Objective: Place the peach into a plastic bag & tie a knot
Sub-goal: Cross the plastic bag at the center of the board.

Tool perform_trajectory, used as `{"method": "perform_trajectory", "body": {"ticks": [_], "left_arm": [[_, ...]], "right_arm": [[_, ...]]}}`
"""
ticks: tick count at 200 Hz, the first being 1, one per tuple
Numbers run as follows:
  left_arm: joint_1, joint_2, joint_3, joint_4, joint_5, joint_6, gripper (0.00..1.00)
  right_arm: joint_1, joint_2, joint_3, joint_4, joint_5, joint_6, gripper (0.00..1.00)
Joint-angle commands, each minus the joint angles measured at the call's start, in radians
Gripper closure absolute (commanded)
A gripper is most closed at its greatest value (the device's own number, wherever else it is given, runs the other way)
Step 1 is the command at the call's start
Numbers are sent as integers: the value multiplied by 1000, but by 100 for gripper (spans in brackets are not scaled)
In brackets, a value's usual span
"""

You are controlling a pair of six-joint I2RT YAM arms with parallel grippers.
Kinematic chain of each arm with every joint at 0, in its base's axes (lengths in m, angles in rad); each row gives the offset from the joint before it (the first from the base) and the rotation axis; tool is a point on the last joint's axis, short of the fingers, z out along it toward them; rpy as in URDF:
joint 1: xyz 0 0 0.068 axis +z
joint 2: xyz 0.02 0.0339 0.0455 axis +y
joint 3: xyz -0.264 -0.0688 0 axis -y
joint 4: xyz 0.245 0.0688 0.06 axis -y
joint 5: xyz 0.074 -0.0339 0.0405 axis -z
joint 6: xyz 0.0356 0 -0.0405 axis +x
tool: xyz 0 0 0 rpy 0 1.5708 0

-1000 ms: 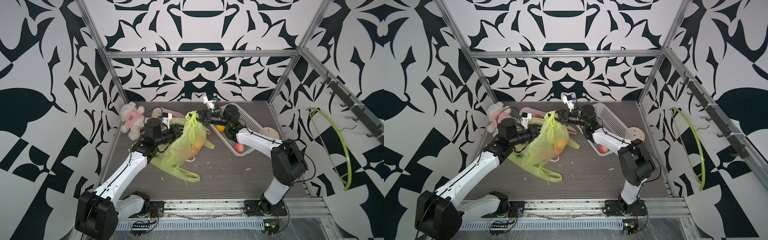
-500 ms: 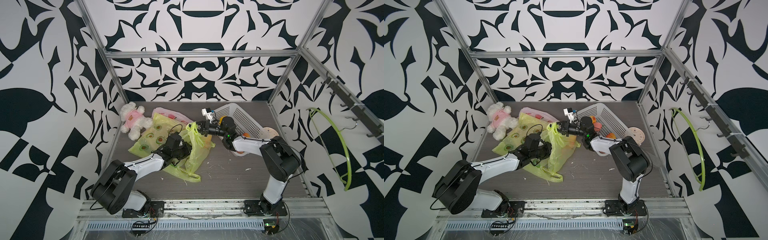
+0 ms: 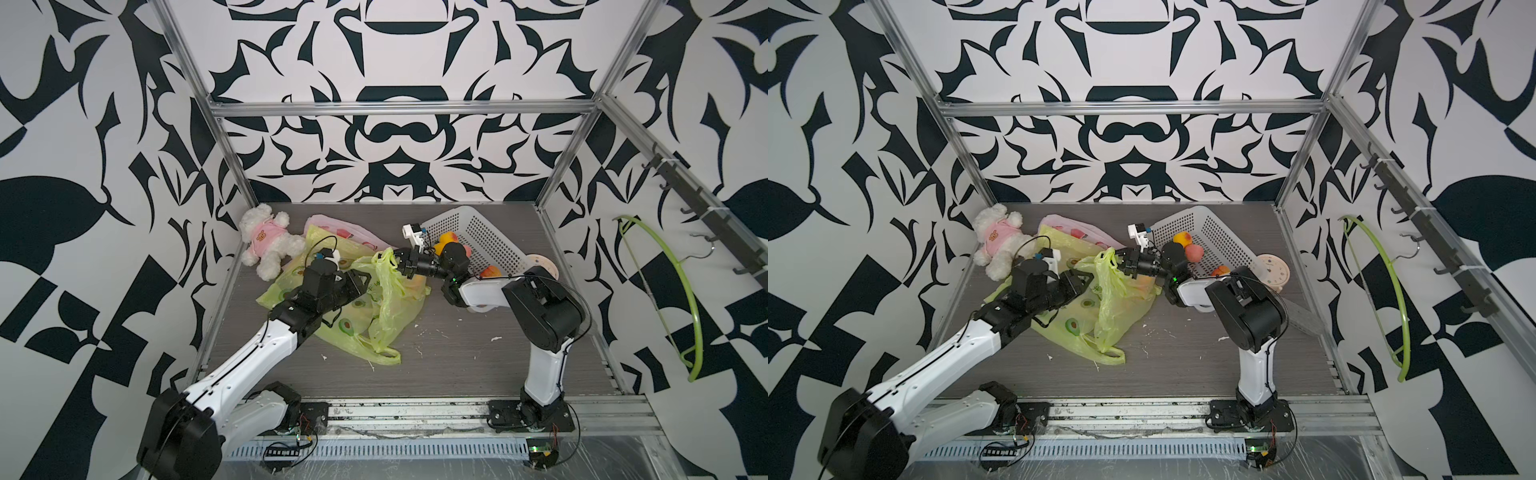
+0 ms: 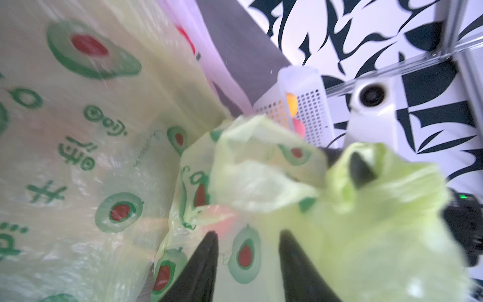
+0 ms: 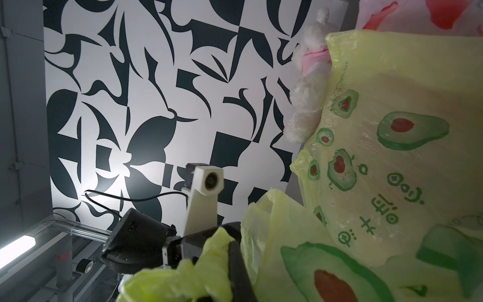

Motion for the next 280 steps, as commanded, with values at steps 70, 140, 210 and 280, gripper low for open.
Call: {"method": "perform_trajectory", "body": {"ticks": [70,140,210,280], "left_arm": [[156,4,120,175,439,-54,42],[-54,76,159,-107,194,180,32],[-141,163,-34,134,39,121,100],[-154,348,-176,431,-31,24,100]], "right_arm": [[5,-33,142,55,-42,46,100],[5,-26,140,25,-39,25,100],[16,-32,89,60,-25,31,100],[67,15,15,181,29,80,100]]}}
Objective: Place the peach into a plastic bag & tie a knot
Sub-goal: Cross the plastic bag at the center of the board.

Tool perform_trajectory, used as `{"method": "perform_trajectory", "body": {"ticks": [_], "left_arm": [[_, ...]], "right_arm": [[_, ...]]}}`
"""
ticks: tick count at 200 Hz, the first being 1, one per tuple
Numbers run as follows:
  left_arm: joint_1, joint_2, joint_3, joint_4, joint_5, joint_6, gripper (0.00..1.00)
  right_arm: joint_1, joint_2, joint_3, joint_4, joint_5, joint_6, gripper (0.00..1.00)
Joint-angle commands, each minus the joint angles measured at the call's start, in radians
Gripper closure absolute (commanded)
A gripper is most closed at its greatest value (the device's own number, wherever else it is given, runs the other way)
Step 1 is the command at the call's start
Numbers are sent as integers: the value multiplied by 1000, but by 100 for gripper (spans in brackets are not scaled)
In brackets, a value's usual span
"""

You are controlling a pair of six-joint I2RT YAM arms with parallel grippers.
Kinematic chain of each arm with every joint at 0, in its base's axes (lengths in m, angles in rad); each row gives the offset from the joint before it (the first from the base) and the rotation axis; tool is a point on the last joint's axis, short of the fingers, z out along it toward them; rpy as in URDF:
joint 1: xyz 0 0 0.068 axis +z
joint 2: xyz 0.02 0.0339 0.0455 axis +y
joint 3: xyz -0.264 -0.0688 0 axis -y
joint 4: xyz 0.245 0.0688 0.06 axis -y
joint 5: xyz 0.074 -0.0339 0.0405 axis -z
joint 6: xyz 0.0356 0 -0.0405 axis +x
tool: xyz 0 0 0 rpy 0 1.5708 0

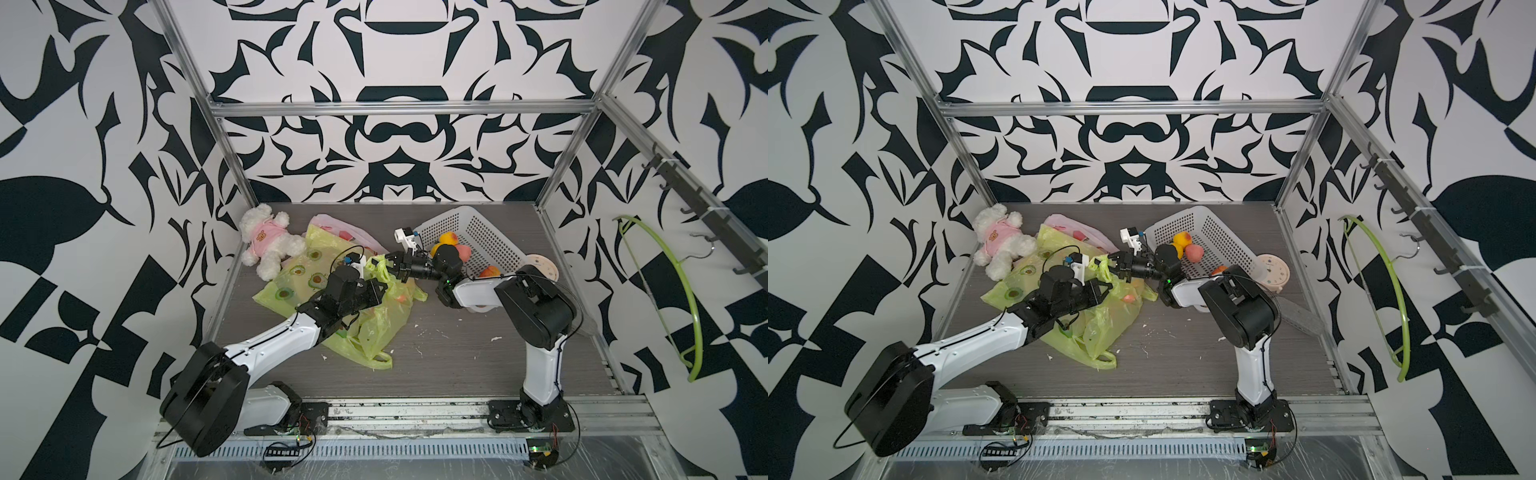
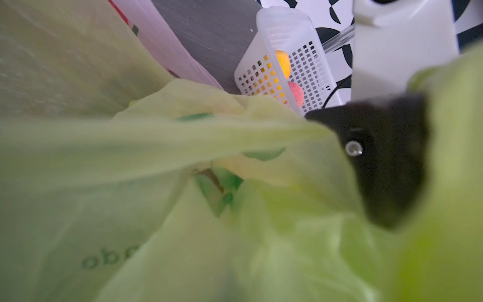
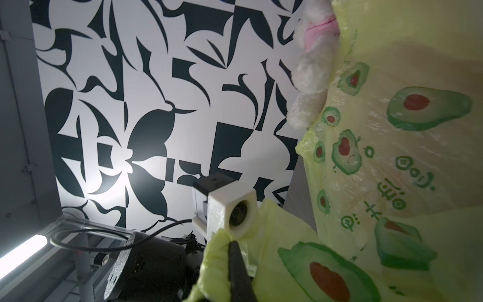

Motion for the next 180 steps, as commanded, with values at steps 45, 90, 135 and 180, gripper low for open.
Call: {"method": "perform_trajectory", "body": {"ticks": [45,90,135,180], "left_arm": [[-5,-5,-76,19,-81,-50,89],[-3,-174,-19,-223,-105,6,45],[-1,-350,4,-441,-104,57,20],[14,-584,75,-594,-71,148,12]], "right_arm": [[21,-28,23,162,17,12,100],[9,0,42,162,6,6,100],[5,13,59,162,-2,7,100],[3,16,60,164,-5,5,100]]}}
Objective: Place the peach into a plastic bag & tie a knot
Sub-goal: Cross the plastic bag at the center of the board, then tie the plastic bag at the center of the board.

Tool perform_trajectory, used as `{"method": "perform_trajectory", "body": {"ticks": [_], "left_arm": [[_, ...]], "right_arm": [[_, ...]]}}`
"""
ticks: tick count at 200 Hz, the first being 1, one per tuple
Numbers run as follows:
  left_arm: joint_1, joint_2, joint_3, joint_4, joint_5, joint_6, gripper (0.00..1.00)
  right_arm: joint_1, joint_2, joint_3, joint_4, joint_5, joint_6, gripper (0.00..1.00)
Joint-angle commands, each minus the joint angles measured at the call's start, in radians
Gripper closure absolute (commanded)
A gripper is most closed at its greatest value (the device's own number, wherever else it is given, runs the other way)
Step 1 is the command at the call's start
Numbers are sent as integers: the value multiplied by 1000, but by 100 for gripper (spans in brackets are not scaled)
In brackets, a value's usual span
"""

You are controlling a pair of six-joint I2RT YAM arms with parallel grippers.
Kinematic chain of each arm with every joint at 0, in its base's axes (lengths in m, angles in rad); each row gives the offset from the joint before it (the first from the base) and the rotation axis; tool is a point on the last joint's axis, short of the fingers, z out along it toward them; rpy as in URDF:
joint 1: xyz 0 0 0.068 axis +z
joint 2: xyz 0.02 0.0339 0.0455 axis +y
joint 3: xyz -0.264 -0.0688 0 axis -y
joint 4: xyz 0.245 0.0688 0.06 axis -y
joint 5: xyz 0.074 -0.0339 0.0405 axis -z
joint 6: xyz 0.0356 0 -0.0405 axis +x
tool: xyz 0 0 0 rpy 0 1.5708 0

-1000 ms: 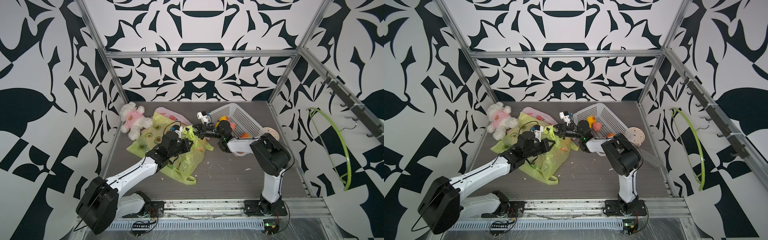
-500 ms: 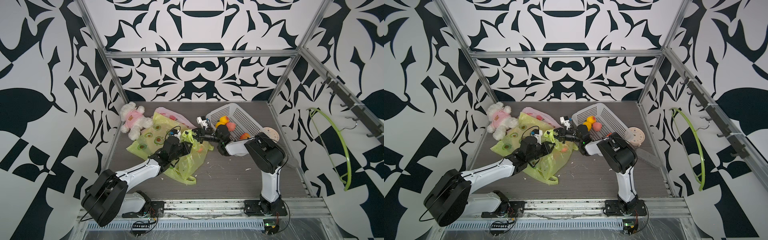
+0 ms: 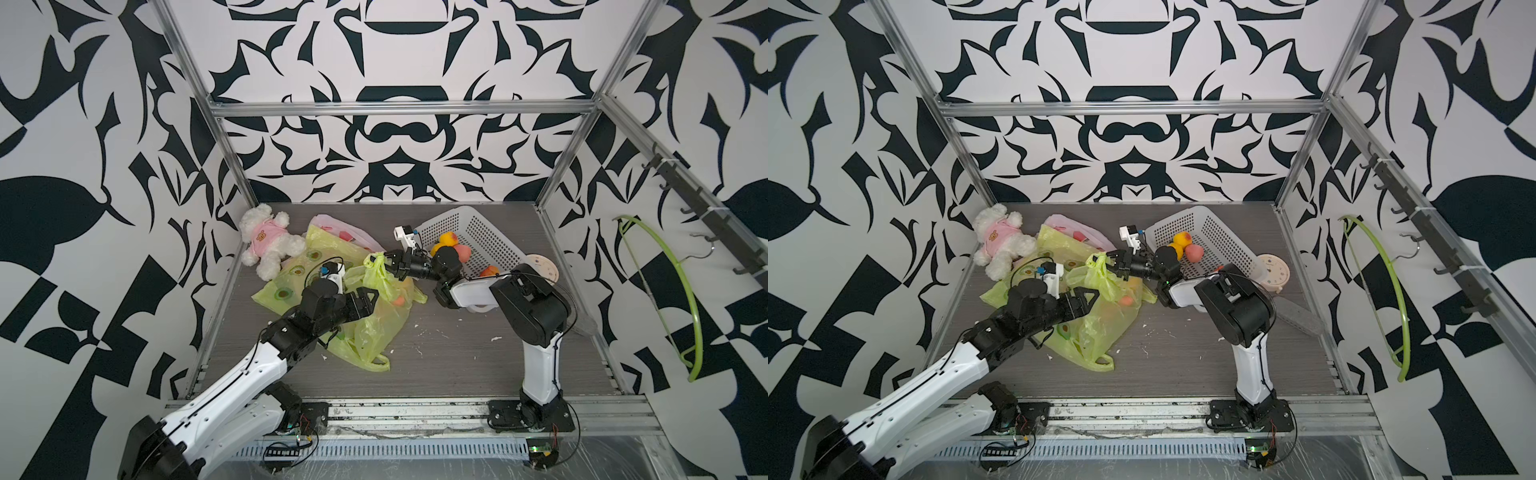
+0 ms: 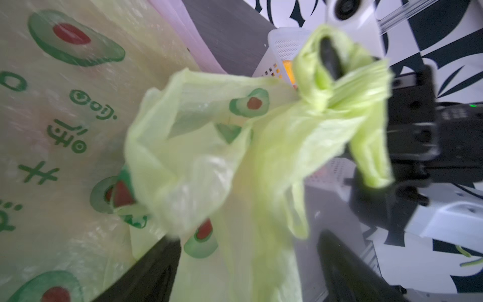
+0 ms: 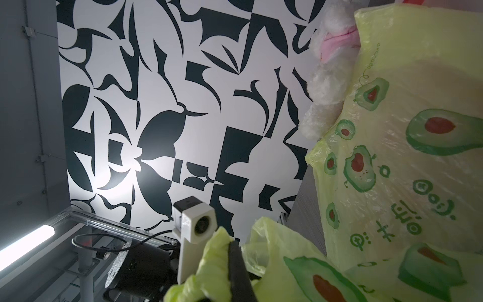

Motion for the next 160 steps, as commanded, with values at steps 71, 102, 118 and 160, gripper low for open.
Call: {"method": "perform_trajectory", "body": {"ticks": [71,102,118,160], "left_arm": [[346,7,68,244,468,-199,46],[349,109,78,330,534,-239,46],[350,141,78,333,536,-238,47],[349,189,54,393,528,-260,50]], "right_arm": [[-2,-11,38,69,-20,8,100],[-2,-13,42,69,-20,12,100],[-2,-15,42,69,-21,12,100],[1,-16,45,68,-21,14,100]]}}
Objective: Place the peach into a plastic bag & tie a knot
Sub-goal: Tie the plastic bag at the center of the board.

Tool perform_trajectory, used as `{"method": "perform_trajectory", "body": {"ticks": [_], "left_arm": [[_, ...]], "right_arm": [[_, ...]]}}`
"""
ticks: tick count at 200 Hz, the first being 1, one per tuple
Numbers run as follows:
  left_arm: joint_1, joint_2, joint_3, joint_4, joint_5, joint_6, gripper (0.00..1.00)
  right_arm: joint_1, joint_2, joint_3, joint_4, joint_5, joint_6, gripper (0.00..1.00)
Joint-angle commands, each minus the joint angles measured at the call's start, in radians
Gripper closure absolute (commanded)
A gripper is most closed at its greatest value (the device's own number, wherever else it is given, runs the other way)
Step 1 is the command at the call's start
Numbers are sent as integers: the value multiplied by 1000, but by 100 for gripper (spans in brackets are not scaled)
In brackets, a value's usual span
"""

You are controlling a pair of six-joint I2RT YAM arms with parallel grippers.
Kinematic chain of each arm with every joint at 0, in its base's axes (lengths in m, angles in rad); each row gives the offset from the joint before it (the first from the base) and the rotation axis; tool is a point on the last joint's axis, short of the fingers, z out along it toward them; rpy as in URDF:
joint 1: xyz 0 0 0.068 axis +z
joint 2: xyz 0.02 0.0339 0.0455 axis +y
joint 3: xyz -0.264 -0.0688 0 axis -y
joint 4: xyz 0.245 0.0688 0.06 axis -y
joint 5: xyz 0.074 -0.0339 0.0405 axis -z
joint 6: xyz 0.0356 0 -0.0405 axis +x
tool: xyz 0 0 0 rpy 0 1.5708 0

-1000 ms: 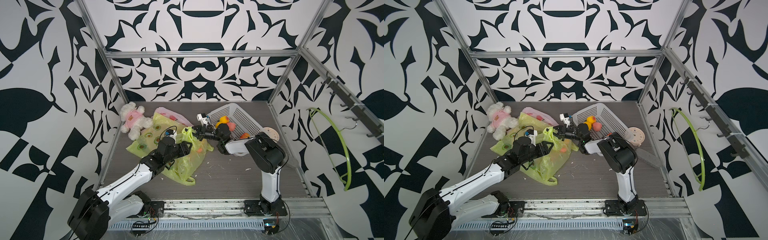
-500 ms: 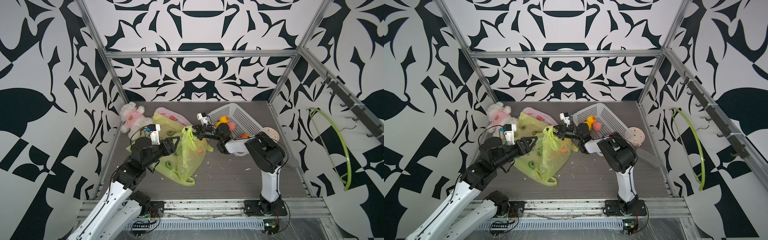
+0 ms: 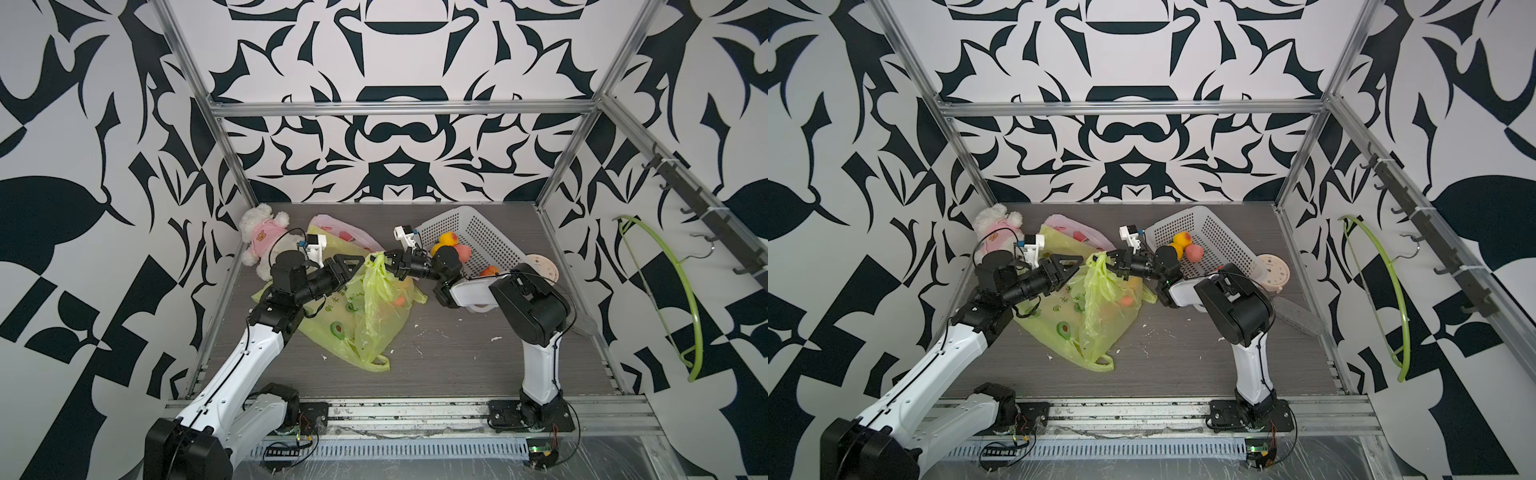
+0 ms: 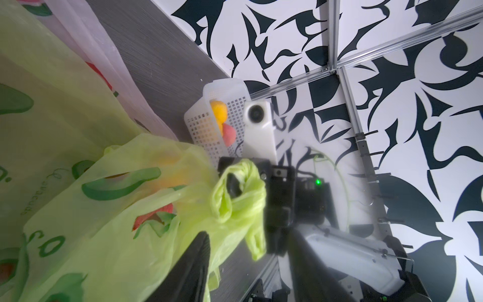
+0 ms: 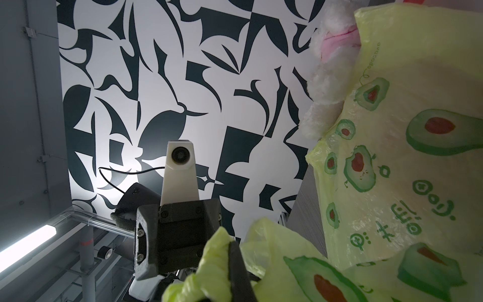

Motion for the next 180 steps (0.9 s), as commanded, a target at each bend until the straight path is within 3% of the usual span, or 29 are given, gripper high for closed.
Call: {"method": "perform_trajectory", "body": {"ticks": [1,180], "left_arm": [[2,19,-29,78,28,-22,50],[-1,130,-73,296,69,-129,65]], "right_arm": [[2,-20,40,66,-17,6,100],[19,-17,57,67,-15,13,100]]}}
